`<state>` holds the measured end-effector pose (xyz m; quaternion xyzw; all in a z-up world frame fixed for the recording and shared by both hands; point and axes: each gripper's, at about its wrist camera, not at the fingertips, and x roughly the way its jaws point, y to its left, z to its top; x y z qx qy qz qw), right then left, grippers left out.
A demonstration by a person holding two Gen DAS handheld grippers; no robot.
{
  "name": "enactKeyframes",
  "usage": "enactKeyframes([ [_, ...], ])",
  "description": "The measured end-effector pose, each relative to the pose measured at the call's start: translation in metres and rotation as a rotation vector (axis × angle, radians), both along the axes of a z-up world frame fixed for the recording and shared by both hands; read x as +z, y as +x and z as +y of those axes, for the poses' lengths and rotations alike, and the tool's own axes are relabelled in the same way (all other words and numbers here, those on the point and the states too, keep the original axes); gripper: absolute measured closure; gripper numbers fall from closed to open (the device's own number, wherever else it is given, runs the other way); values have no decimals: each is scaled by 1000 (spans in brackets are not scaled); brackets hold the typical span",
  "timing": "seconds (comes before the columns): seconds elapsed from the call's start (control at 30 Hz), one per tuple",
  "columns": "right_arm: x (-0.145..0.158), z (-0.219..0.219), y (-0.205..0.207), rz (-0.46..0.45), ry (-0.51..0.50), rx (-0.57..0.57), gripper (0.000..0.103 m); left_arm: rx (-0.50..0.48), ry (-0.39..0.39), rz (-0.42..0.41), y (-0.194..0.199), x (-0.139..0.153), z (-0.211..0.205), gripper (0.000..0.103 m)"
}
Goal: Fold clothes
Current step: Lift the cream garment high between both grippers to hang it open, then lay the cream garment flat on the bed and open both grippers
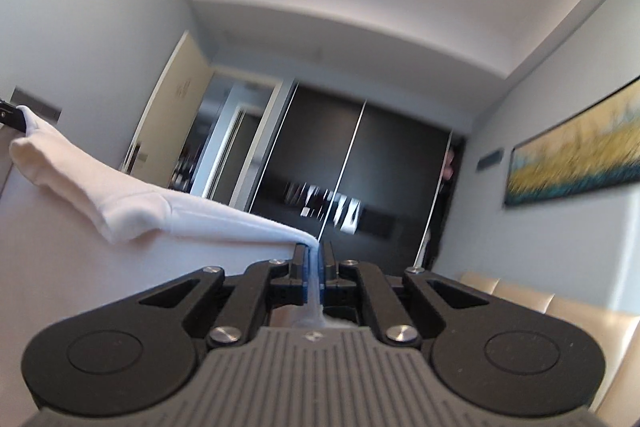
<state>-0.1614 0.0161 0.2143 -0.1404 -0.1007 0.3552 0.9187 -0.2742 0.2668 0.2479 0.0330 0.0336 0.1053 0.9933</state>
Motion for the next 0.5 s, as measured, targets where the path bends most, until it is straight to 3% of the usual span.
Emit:
enactKeyframes([
  [0.5, -124, 142, 194, 322, -347, -64, 98, 90, -148, 396, 186, -144, 128, 101],
])
